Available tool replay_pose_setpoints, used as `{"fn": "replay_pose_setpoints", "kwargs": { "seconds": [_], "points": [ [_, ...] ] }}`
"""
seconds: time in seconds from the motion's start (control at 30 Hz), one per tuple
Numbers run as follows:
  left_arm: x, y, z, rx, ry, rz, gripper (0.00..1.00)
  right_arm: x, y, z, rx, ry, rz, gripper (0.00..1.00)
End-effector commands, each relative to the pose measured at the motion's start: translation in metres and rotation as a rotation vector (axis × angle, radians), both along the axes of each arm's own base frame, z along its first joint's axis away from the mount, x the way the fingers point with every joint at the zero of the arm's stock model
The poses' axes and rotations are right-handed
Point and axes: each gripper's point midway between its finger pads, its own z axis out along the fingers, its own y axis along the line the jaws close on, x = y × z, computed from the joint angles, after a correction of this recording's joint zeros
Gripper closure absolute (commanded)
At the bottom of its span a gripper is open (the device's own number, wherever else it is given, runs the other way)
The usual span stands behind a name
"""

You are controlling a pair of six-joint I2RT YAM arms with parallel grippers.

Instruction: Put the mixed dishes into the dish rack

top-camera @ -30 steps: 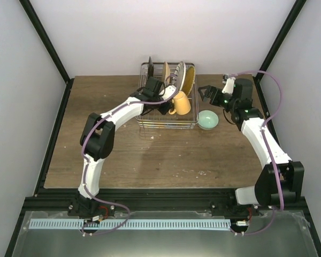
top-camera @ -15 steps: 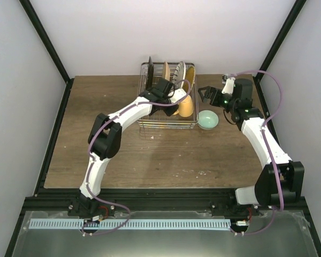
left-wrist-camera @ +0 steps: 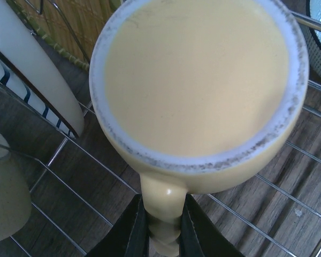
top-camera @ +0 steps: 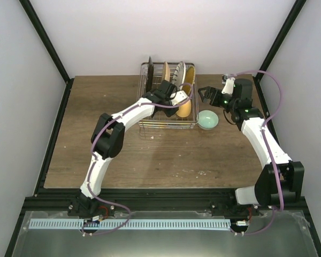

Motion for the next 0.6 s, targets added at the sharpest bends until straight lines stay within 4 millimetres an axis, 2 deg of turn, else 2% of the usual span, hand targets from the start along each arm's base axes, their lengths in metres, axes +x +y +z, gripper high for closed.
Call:
{"fn": "replay_pose_setpoints", "kwargs": {
  "seconds": [0.0, 0.07, 0.2, 0.47, 0.5, 0.53, 0.57],
  "points": [
    [0.010, -0.014, 0.021, -0.055, -0.060, -0.005, 0.78, 0.002, -0.002, 0.020, -0.006, -0.047, 0.001, 0.00],
    [0.009, -0.014, 0.022, -0.059, -0.055, -0.003, 0.62, 0.003, -0.002, 0.019, -0.007, -0.046, 0.001, 0.00],
    [0.006, -0.013, 0.031, -0.079, -0.057, -0.003, 0.42, 0.003, -0.001, 0.018, -0.001, -0.045, 0.004, 0.00],
    [-0.006, 0.000, 0.047, -0.077, -0.057, 0.020, 0.19, 0.007, 0.002, 0.017, 0.017, -0.043, 0.018, 0.00],
    [-0.009, 0.003, 0.051, -0.080, -0.062, 0.027, 0.18, 0.007, 0.003, 0.018, 0.015, -0.043, 0.020, 0.00],
    [-0.016, 0.009, 0.045, -0.068, -0.049, 0.035, 0.17, 0.007, 0.003, 0.018, 0.011, -0.043, 0.024, 0.00],
    [-0.019, 0.014, 0.048, -0.070, -0.057, 0.046, 0.16, 0.008, 0.002, 0.017, 0.003, -0.035, 0.024, 0.00]
  ]
}}
